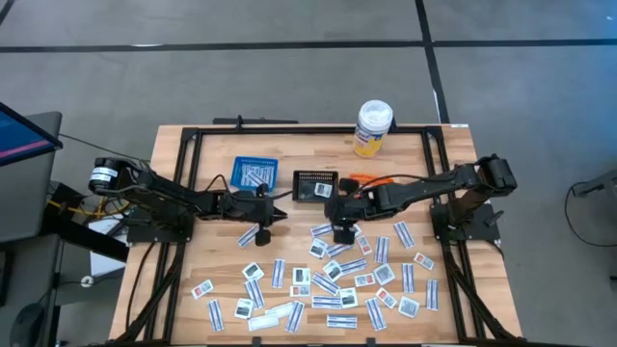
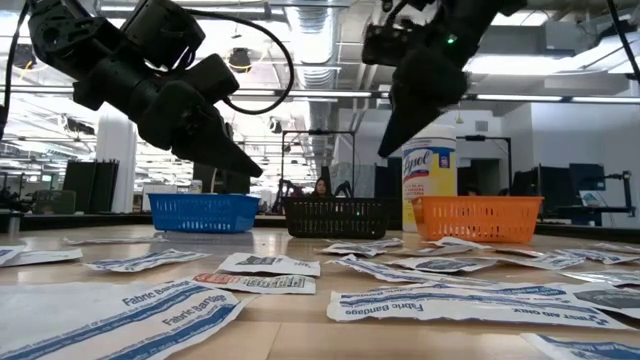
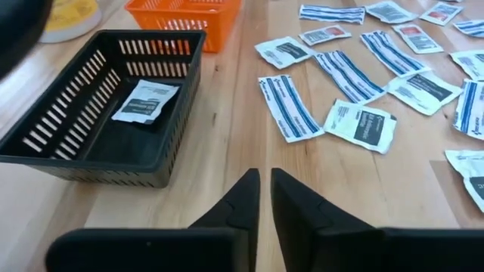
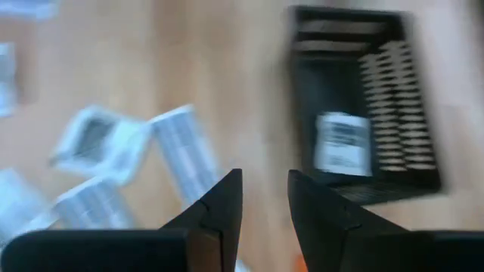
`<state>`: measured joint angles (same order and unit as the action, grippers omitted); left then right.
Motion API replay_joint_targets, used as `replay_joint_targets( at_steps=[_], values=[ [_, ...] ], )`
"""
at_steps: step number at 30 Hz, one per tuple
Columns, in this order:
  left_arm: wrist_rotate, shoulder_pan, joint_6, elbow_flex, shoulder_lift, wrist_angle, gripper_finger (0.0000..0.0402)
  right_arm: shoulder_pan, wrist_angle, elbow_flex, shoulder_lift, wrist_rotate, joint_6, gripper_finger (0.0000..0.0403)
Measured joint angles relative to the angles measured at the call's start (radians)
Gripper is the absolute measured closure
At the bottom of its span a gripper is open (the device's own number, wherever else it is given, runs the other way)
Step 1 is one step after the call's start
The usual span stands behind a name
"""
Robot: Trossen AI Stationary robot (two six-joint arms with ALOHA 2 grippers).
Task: Pick & Place First Aid Supplies
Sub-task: Put the bandage into the blue container
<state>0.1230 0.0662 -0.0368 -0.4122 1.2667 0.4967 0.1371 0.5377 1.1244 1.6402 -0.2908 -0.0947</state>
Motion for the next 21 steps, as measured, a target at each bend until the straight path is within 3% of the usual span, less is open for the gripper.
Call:
replay_joint_targets(
  at_steps=[3, 7, 13, 19, 21],
  values=[
    [0.001, 0.000, 0.000, 0.000, 0.000, -0.003, 0.0349, 0.002, 0.012, 0.000, -0.004, 0.078, 0.023, 0.0302],
    [0.003, 0.000, 0.024, 0.000, 0.000, -0.018, 0.0332, 0.006, 0.025, -0.001, -0.016, 0.085, 0.025, 0.0302],
    [0.003, 0.000, 0.040, 0.001, 0.000, -0.063, 0.0324, -0.032, -0.032, -0.120, -0.021, 0.195, -0.005, 0.0302],
    [0.004, 0.000, 0.042, 0.001, 0.000, -0.063, 0.0325, -0.104, -0.301, -0.215, -0.027, 0.389, 0.092, 0.0302],
    [0.007, 0.000, 0.042, 0.001, 0.000, -0.062, 0.0325, -0.125, -0.315, -0.216, -0.018, 0.398, 0.077, 0.0302]
  ],
)
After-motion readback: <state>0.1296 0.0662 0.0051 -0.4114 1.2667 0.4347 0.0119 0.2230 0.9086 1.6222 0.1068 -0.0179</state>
